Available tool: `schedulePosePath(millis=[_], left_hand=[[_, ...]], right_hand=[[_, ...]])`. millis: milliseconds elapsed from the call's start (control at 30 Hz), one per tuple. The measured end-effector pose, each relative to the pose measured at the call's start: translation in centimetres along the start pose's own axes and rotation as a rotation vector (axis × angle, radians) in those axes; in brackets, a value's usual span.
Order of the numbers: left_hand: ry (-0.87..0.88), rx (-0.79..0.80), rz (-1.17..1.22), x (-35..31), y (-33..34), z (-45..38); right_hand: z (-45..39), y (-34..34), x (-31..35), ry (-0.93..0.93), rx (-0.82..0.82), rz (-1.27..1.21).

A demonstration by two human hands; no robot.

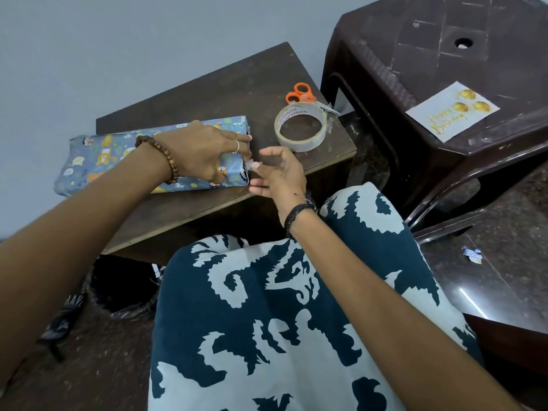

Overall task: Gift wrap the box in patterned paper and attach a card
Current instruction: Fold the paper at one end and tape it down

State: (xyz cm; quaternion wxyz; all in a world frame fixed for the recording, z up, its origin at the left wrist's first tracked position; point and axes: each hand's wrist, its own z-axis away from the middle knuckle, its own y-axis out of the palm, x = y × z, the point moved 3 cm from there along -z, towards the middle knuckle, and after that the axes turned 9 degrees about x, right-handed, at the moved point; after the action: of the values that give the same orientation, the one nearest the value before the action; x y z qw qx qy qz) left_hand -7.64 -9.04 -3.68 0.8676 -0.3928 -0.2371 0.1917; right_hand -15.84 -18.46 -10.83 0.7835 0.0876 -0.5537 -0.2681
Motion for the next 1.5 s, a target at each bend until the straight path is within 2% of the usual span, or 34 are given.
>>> schedulePosePath(millis=[400, 633, 800, 967, 1200, 1500], left_hand=[[0.008, -0.017, -0.007, 0.1, 0.2, -0.1], [0.004, -0.021, -0.016, 0.1, 0.2, 0.0], [0.016, -0.027, -0.012, 0.1, 0.2, -0.1], [0.016, -0.026, -0.020, 0.2, 0.2, -0.2], [0.018, -0.038, 0.003, 0.2, 0.3, -0.1], [0.003, -0.023, -0.005, 0.1, 0.2, -0.2]], right_hand=[[-0.9, 0.3, -0.9, -0.035, -0.046, 0.052], [-1.4, 0.6, -1.0, -0.079, -0.100, 0.227], [-1.1, 0.8, -1.0, -0.255, -0.247, 0.493], [-0.8, 1.2, -1.8, -0.362, -0.297, 0.469], [0.5, 1.9, -3.3, -0.314, -0.311, 0.335], [2.3, 3.0, -5.5, -0.237, -0.180, 0.214]])
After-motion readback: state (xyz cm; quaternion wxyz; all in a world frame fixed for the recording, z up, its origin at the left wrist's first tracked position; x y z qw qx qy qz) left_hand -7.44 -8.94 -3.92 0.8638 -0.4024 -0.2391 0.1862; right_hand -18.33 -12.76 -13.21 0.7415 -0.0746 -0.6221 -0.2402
